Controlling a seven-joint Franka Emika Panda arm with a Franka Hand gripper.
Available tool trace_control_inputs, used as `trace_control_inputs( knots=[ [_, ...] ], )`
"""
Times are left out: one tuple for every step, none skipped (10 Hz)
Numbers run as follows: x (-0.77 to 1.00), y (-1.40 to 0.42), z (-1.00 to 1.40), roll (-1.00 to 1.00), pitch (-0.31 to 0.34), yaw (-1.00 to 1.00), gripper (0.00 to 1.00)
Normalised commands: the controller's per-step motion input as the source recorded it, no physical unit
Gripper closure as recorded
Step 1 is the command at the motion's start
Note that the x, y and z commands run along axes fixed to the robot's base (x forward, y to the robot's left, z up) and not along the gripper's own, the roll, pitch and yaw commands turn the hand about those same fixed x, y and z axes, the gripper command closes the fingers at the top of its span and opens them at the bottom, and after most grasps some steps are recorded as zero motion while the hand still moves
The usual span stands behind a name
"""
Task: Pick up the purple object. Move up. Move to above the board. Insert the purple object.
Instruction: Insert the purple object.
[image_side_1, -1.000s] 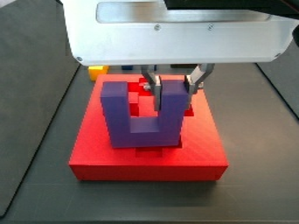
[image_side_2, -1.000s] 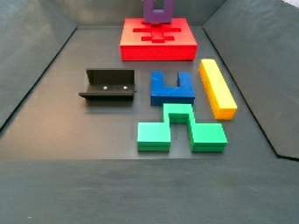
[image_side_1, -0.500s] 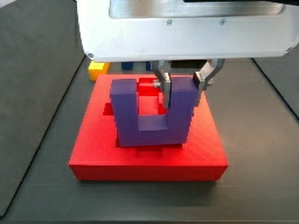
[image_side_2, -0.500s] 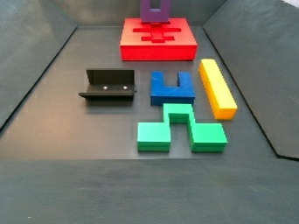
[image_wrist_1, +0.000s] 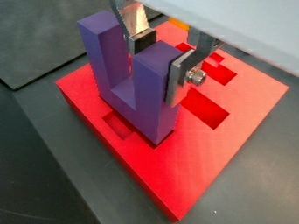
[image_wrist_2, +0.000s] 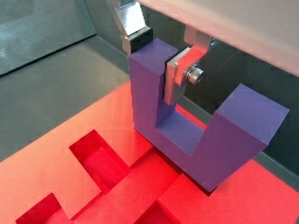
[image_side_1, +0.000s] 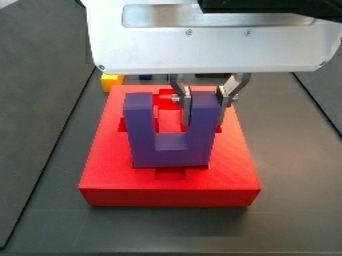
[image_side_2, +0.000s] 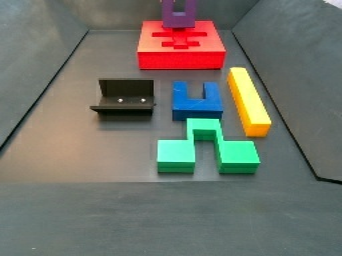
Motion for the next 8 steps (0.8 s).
trace_control_inputs(
  knots=[
    [0.0, -0.04, -0.17, 0.01, 0.0, -0.06, 1.0],
    [0.0, -0.07, -0.16, 0.0, 0.0, -0.03, 1.0],
    [0.0, -0.09, -0.19, 0.0, 0.0, -0.03, 1.0],
    [0.0, -0.1, -0.2, 0.0, 0.0, -0.02, 1.0],
    [0.0, -0.1, -0.17, 0.0, 0.0, -0.03, 1.0],
    [0.0, -0.09, -0.25, 0.0, -0.009, -0.05, 1.0],
    [0.03, -0.08, -0.47, 0.0, -0.043, -0.06, 1.0],
    [0.05, -0.02, -0.65, 0.02, -0.056, -0.04, 1.0]
  ],
)
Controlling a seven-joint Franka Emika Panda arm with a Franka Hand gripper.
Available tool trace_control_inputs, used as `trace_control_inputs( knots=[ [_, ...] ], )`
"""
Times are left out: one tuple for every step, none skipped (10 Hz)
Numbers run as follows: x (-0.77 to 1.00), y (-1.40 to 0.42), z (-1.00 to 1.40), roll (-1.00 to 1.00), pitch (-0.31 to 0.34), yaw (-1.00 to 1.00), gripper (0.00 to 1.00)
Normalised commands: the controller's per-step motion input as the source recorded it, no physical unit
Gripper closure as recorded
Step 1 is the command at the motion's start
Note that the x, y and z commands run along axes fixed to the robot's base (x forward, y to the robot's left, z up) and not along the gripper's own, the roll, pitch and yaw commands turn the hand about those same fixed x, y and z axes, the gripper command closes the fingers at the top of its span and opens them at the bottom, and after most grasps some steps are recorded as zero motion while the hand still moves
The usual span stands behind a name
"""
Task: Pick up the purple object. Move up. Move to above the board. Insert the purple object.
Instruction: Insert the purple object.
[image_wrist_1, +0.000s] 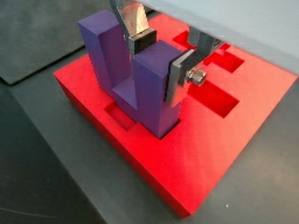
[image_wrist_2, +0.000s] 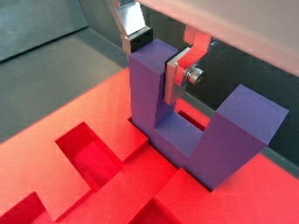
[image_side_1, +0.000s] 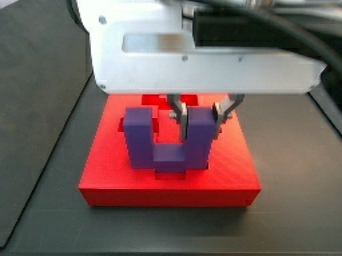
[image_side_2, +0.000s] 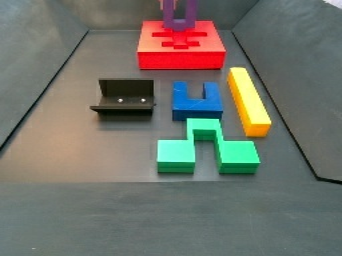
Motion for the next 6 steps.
trace_control_inputs(
  knots=[
    [0.16, 0.0, -0.75, 0.04, -0.054, 0.0, 1.0],
    [0.28, 0.0, -0.76, 0.01, -0.04, 0.0, 1.0],
    [0.33, 0.0, -0.68, 0.0, -0.016, 0.0, 1.0],
    [0.38, 0.0, -0.64, 0.03, 0.0, 0.0, 1.0],
    [0.37, -0.01, -0.58, 0.06, 0.0, 0.0, 1.0],
    [0.05, -0.02, -0.01, 0.02, 0.021, -0.01, 1.0]
  ],
)
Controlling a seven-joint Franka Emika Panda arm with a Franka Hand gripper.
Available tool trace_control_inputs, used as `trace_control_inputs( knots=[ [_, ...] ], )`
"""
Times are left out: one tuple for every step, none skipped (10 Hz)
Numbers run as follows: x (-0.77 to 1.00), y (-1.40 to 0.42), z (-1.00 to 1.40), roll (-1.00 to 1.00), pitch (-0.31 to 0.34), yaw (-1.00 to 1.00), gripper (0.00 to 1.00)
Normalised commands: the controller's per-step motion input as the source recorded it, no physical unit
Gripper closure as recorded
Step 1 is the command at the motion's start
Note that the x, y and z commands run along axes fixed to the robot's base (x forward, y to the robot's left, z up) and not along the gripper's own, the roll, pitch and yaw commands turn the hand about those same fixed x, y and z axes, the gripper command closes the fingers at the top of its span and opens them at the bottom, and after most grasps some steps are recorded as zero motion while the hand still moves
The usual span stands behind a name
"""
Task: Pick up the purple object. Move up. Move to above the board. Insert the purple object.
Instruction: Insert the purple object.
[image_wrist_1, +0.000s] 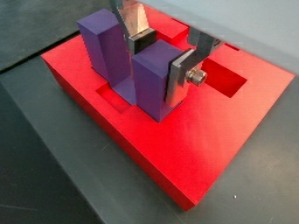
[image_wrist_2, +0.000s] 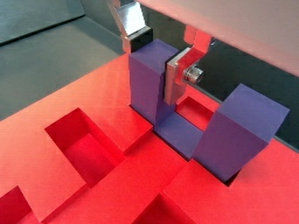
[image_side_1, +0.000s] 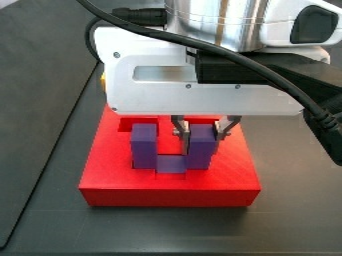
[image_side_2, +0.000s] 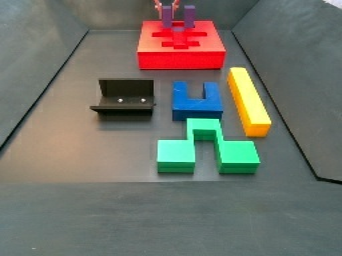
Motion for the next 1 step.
trace_control_inputs(
  knots=[
    [0.0, 0.0, 0.0, 0.0, 0.0, 0.0, 1.0]
  ],
)
